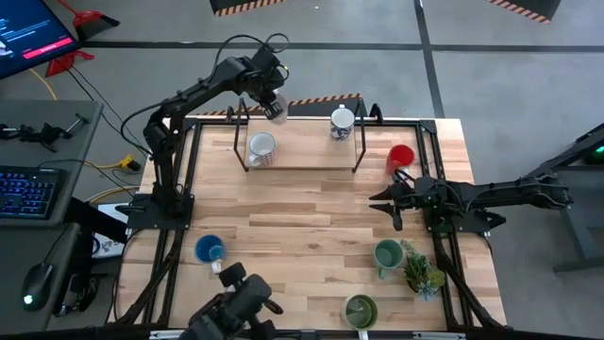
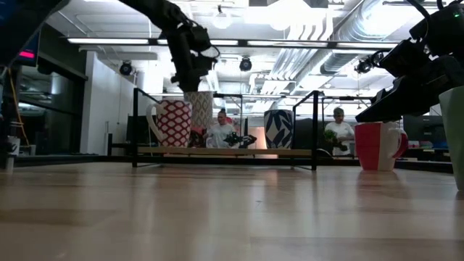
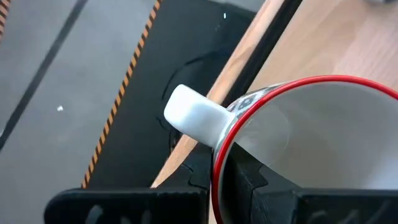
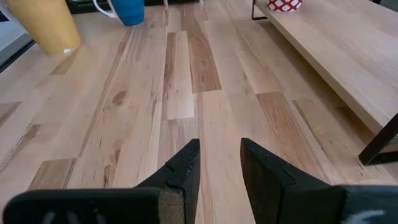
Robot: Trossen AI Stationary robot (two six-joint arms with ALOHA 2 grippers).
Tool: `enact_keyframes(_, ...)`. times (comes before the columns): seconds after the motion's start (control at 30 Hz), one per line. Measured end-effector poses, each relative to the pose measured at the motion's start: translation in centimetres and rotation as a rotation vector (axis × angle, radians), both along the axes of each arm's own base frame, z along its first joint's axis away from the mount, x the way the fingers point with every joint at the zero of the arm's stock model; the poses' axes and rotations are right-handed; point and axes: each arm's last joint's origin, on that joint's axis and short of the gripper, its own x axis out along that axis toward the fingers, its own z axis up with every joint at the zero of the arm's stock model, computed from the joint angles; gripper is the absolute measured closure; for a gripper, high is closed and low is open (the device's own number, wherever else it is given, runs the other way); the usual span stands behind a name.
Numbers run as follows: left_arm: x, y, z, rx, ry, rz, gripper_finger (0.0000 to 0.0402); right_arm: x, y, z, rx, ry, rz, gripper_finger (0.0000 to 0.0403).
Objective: Place coffee mugs
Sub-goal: Put the gray patterned mug on the shelf
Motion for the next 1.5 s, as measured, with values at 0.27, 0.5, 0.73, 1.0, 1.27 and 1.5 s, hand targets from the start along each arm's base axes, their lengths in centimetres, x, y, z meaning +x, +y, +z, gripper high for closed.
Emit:
enact_keyframes(0.27, -2.5, 1.0, -0.9, -0.108, 0.089, 0.089, 0.0392, 0.0, 0.0, 0.0, 0.0, 0.001, 0.0, 0.0307)
enact_keyframes(0.5, -3.4, 1.4, -1.0, -0.136, 0.097, 0.146, 0.0392, 0.0, 0.0, 0.0, 0.0, 0.002, 0.0, 0.0307)
enact_keyframes(0.73, -3.4, 1.4, -2.3, -0.201, 0.174, 0.129, 0.0392, 0.0, 0.0, 0.0, 0.0, 0.002, 0.0, 0.0307)
enact_keyframes(1.0, -2.3, 1.4, -3.1, -0.188, 0.173, 0.092, 0.0392, 0.0, 0.0, 0.0, 0.003, 0.002, -0.001, 0.0307)
enact_keyframes(1.27, -2.5, 0.8, -4.7, -0.236, 0.23, 0.078, 0.0392, 0.0, 0.0, 0.0, 0.003, 0.002, 0.0, 0.0307)
enact_keyframes(1.5, -1.8, 1.1, -5.1, -0.185, 0.166, 0.067, 0.0392, 0.0, 0.0, 0.0, 0.011, 0.002, -0.004, 0.0307)
